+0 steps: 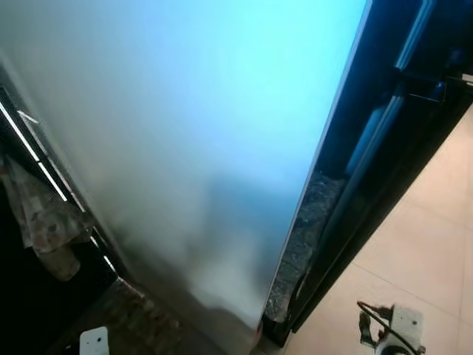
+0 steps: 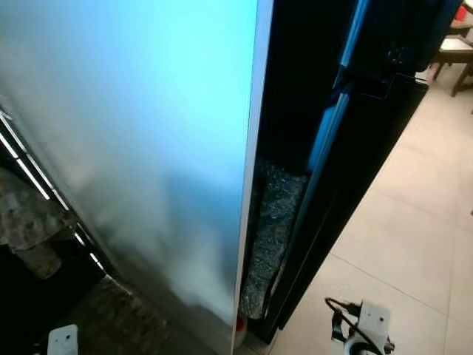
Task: Restocking fridge
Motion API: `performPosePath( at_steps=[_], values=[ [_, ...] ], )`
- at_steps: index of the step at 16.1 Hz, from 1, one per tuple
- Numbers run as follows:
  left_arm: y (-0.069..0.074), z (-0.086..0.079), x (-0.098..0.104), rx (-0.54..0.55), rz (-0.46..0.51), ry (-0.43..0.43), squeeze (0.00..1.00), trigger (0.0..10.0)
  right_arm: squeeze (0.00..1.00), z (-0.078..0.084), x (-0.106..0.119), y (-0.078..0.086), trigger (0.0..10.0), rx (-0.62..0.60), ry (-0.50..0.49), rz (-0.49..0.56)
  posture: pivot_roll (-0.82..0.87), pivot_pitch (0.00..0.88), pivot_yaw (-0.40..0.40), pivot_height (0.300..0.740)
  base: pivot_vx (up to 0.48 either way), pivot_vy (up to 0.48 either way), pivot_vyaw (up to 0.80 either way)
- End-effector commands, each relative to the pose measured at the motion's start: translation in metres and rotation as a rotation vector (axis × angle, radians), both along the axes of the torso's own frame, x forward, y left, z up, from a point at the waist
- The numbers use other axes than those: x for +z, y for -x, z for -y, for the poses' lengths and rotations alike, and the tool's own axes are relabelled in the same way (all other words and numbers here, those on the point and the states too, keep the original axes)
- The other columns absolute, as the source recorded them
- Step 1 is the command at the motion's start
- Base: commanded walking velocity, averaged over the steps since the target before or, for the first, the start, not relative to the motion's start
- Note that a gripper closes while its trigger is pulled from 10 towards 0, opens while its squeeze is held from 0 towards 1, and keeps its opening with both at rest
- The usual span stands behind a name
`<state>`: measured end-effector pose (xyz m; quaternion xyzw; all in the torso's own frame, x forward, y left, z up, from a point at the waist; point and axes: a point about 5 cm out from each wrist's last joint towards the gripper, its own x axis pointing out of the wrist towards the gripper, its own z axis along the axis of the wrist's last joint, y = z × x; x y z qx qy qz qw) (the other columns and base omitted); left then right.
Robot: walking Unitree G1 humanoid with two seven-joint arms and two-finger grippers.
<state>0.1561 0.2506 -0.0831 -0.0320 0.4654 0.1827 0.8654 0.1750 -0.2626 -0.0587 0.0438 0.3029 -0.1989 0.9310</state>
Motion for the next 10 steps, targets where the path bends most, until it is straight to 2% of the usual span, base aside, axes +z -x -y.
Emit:
performPosePath(
  at_steps=[1,2,3,5,7,10],
  values=[
    [0.013,0.012,-0.009,-0.022,-0.077,0.053,0.00,10.0,0.00,-0.009,-0.009,0.017,10.0,0.035,-0.017,-0.029,-0.15,0.000,-0.026,0.740,0.000,0.000,0.00],
    [0.012,0.010,-0.008,-0.030,-0.079,0.043,0.00,10.0,0.00,-0.017,-0.016,0.029,10.0,0.064,-0.025,-0.059,-0.16,0.000,-0.014,0.740,0.000,0.000,0.00],
    [0.012,0.010,-0.008,-0.034,-0.081,0.040,0.00,10.0,0.00,-0.021,-0.018,0.034,10.0,0.077,-0.025,-0.071,-0.16,0.000,-0.005,0.740,0.000,0.000,0.00],
    [0.015,0.006,-0.008,-0.043,-0.084,0.037,0.00,10.0,0.00,-0.029,-0.031,0.051,10.0,0.081,-0.062,-0.183,-0.17,0.000,0.008,0.740,0.000,0.000,0.00],
    [0.016,0.003,-0.008,-0.041,-0.084,0.041,0.00,10.0,0.00,-0.033,-0.039,0.060,10.0,0.133,-0.074,-0.320,-0.17,0.000,0.010,0.740,0.000,0.000,0.00],
    [0.018,0.003,-0.008,-0.025,-0.077,0.060,0.00,10.0,0.00,-0.014,-0.030,0.042,10.0,0.092,-0.065,-0.287,-0.17,0.000,-0.006,0.740,0.000,0.000,0.00]
  ],
)
